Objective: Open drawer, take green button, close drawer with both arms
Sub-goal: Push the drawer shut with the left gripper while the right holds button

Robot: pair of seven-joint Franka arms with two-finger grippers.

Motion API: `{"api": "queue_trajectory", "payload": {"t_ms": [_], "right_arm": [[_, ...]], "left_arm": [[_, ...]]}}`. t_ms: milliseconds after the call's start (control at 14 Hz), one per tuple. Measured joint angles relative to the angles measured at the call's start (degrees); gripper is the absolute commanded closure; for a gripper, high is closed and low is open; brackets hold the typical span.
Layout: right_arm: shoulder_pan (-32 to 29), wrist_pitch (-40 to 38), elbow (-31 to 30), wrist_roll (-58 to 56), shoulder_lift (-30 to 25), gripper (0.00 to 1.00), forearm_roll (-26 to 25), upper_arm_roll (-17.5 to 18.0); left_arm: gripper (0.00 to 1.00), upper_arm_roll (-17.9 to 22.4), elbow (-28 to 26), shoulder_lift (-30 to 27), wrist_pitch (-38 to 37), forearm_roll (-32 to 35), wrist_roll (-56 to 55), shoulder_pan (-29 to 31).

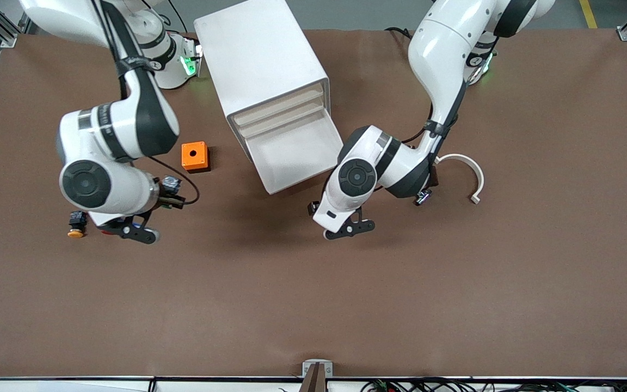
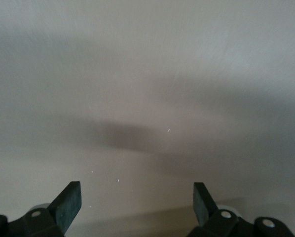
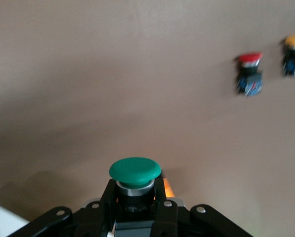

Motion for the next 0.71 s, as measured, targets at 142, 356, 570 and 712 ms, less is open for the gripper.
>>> {"api": "queue_trajectory", "payload": {"t_ms": [142,356,570,712], "right_arm": [[-2.27,3.98,-2.38,-5.14,0.11,0.73,-1.95,0.00],[-4.89,10.92,-6.24,-11.10,0.50,0.73,-3.01,0.01],[-7.68,14.02,-7.85,-15.56,1.55,0.74,-3.03,0.00],[-8.50,15.81,-8.46,-16.23,2.73,0.73,-3.03,0.01]], "left_arm": [[0.00,-0.83,-0.32,1.36,-0.13,-0.14,0.00,-0.37],[0.00,-1.40,-0.33,1.75,-3.93,-1.86,-1.79,-1.44],[0.00,-2.40,-0.39,1.75,-5.39,-6.69,-3.67,-2.12],[0.00,-3.04,-0.42,1.75,-5.44,-8.38,-5.31,-2.96]]}}
